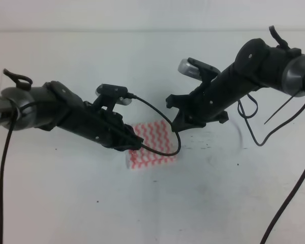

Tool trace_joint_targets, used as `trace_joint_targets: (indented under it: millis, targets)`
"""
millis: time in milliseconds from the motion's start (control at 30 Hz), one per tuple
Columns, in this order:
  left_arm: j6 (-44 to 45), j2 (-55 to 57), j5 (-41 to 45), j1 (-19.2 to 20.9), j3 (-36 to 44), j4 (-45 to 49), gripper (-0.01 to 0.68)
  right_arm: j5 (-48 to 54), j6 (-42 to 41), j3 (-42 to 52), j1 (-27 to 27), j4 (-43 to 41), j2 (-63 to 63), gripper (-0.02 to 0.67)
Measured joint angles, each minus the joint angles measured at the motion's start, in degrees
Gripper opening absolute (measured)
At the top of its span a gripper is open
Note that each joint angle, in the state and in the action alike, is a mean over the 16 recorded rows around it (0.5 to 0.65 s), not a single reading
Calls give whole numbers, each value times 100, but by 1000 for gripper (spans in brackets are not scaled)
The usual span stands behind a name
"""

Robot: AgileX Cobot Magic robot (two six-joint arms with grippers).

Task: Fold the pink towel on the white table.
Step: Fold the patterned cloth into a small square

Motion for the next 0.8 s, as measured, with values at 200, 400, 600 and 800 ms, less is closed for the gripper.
trace_joint_targets:
  millis: [200,400,600,800]
  targets:
    - [-140,21,61,0,-1,195,-5,14,1,0,0,-2,0,-18]
    - [-454,-131,-6,0,0,590,-5,35,-25,0,1,2,-9,-18]
    - [-921,-251,-92,0,3,1094,-5,61,-69,-1,1,5,-13,-18]
    - [-1326,-204,-171,0,3,1488,-5,76,-104,0,0,-2,4,-18]
